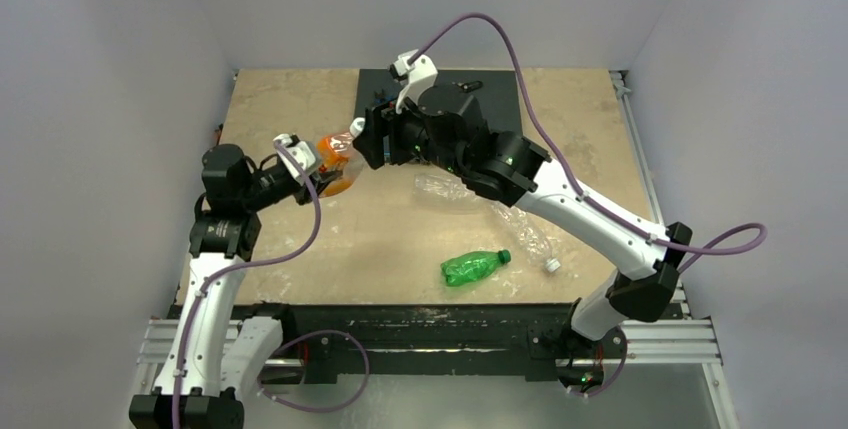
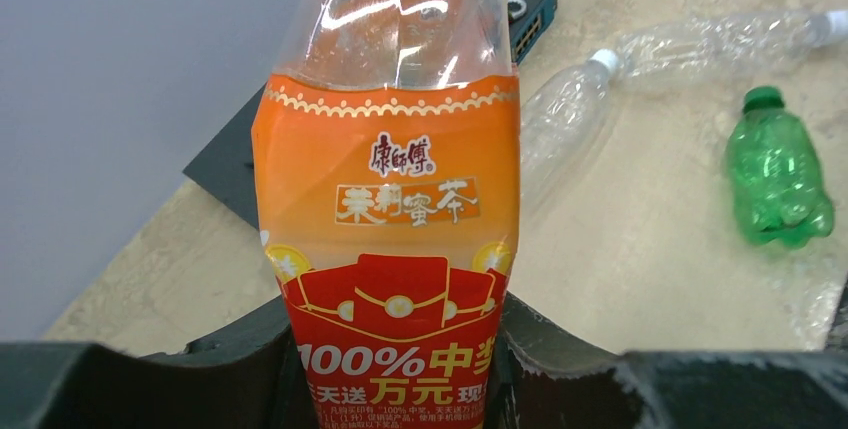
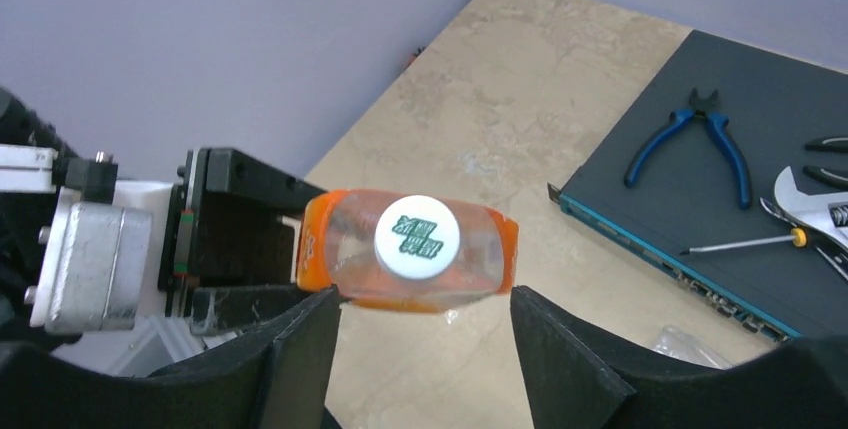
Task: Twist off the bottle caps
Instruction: Unscrew the bottle cap from the plastic bottle.
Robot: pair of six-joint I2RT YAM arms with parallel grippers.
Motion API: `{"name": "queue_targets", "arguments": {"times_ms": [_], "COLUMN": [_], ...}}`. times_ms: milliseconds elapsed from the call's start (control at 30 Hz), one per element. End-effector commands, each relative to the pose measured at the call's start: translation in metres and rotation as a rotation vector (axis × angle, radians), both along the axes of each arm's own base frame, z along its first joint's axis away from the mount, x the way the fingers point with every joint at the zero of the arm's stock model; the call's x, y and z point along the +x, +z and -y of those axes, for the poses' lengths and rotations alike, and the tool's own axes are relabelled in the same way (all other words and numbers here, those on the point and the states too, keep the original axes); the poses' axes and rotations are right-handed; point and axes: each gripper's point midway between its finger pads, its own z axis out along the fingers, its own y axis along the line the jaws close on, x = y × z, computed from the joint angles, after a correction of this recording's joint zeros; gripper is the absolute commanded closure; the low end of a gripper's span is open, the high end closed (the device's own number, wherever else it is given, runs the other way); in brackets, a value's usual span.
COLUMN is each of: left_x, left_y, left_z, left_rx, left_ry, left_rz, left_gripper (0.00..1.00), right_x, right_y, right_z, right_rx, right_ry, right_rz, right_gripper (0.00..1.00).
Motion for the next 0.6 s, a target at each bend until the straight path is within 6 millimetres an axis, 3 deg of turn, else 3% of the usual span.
{"name": "queue_targets", "arguments": {"times_ms": [0,267,367,567], "left_x": [-0.007,-0.014,-0.011,-0.011], "left_y": [0.026,0.034,0.031,0.028], "left_z": [0.014,0.020,0.017,0.019], "left_rx": [-0.162,-0.191,-0.182,-0.185], "left_ry": [0.021,-0.001,0.024,0.017], "left_rz": [-0.049,-0.053,-0.054,-0.070], "left_gripper": [0.93,0.94,0.93,0.94], "right_x": [0.018,0.031,0.032,0.032], "right_y": [0.042,0.054,0.059,0.052], "right_z": [-0.003,-0.019,-0.024,-0.028], "right_rx": [0.128,0.173,0.186,0.186], "right_ry": [-0.090,-0.107,-0.100,-0.092], "right_rz": [0.068,0.084,0.093,0.079], "right_gripper": [0.37,0.40,0.45,0.52]}}
